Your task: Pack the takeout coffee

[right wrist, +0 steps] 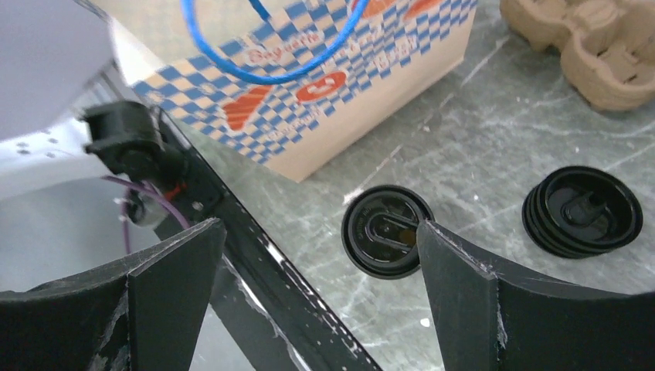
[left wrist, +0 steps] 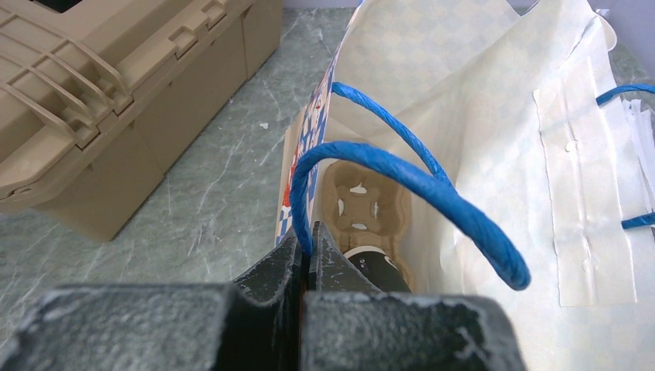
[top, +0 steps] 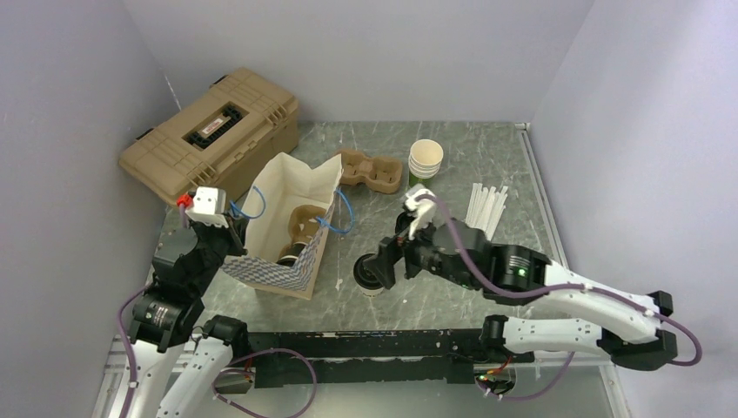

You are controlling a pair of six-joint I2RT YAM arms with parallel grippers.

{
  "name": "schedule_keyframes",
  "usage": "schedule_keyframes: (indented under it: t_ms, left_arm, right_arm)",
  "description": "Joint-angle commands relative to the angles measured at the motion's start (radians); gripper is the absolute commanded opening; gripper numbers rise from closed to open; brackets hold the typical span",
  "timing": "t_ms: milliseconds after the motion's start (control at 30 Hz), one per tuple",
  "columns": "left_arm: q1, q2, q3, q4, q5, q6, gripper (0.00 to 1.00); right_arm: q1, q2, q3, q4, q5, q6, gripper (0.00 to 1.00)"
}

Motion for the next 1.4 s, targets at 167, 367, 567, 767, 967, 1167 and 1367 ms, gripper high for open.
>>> schedule_keyframes:
  t_ms: [167,367,567,767,967,1167,1367]
  left_arm:
    - [0.006,-0.029,-0.005,0.061,0.029,-0.001,0.00]
    - [0.006,-0.032,-0.005,0.061,0.030,-0.002,0.00]
    - [0.006,-0.033,-0.006,0.063,0.029,-0.001,0.00]
    - [0.007,-0.032,-0.005,0.062,0.029,0.000,0.00]
    - [0.008,-0.029,-0.006,0.065,0.029,0.001,0.00]
    - [0.009,-0.028,-0.005,0.065,0.029,0.000,0.00]
    - [0.012,-0.029,-0.006,0.065,0.030,0.000,0.00]
  right_arm:
    - [-0.008,0.267,0.097,-0.190,0.054,0.040,1.00]
    - [-0.074,0.363,0.076,-0.181,0.019,0.062,1.00]
    - [-0.128,0.395,0.025,-0.125,-0.063,0.055,1.00]
    - [-0.155,0.426,-0.007,-0.090,-0.124,0.052,1.00]
    - [-0.168,0.454,-0.032,-0.052,-0.176,0.043,1.00]
    - [-0.167,0.478,-0.034,-0.039,-0.194,0.042,1.00]
    - [-0.167,0.483,-0.025,-0.040,-0.184,0.038,1.00]
